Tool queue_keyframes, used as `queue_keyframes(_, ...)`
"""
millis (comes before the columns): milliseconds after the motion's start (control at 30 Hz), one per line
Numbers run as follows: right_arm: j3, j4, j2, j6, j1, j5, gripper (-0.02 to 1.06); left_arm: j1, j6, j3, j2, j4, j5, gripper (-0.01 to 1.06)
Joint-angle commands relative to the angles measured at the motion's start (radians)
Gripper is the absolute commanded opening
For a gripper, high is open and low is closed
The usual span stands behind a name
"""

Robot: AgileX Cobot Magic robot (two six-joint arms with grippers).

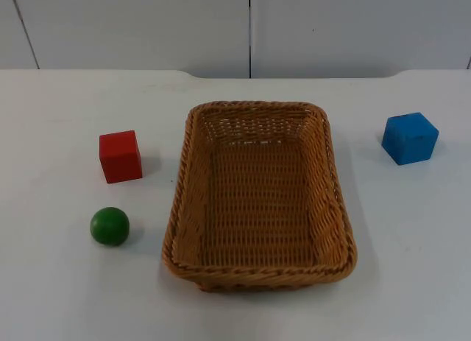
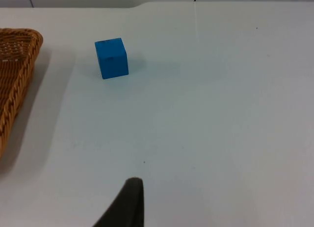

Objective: Place all geometric objects except the red cube into the basket.

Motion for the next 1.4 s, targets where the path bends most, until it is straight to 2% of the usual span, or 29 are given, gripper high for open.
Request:
queue_keyframes(0,0.001,-0.002,-0.003,-0.006,-0.004,-0.010,1.05,0.001,0.058,-0.038,0.116,-0.085,-0.014,1.05)
queue_keyframes(100,0.001,-0.002,-0.003,-0.006,-0.004,-0.010,1.05,-0.005,0.098,-0.053,0.195,-0.130,-0.014,1.04)
queue_keyframes(267,0.001,-0.002,-0.003,-0.006,-0.004,-0.010,1.05,-0.085,0.090,-0.060,0.342,-0.093,-0.071,0.98)
queue_keyframes(433,0.001,-0.002,-0.003,-0.006,-0.004,-0.010,1.05,-0.174,0.047,-0.060,0.505,-0.061,-0.194,0.98)
queue_keyframes(500,0.001,-0.002,-0.003,-0.006,-0.004,-0.010,1.05,-0.192,0.037,-0.060,0.536,-0.057,-0.215,0.98)
queue_keyframes(600,0.001,-0.002,-0.003,-0.006,-0.004,-0.010,1.05,-0.243,0.007,-0.060,0.617,-0.041,-0.311,0.98)
queue_keyframes(633,0.001,-0.002,-0.003,-0.006,-0.004,-0.010,1.05,-0.243,0.007,-0.060,0.617,-0.041,-0.311,0.98)
queue_keyframes(733,0.001,-0.002,-0.003,-0.006,-0.004,-0.010,1.05,-0.262,-0.026,-0.060,0.700,-0.020,-0.400,0.98)
queue_keyframes(833,0.001,-0.002,-0.003,-0.006,-0.004,-0.010,1.05,-0.262,-0.026,-0.060,0.752,-0.020,-0.436,0.98)
queue_keyframes(933,0.001,-0.004,-0.003,-0.006,-0.004,-0.010,1.05,-0.262,-0.033,-0.065,0.836,-0.026,-0.532,0.98)
queue_keyframes(1367,0.001,-0.004,-0.003,-0.006,-0.004,-0.010,1.05,-0.262,-0.038,-0.202,1.047,-0.025,-0.554,0.98)
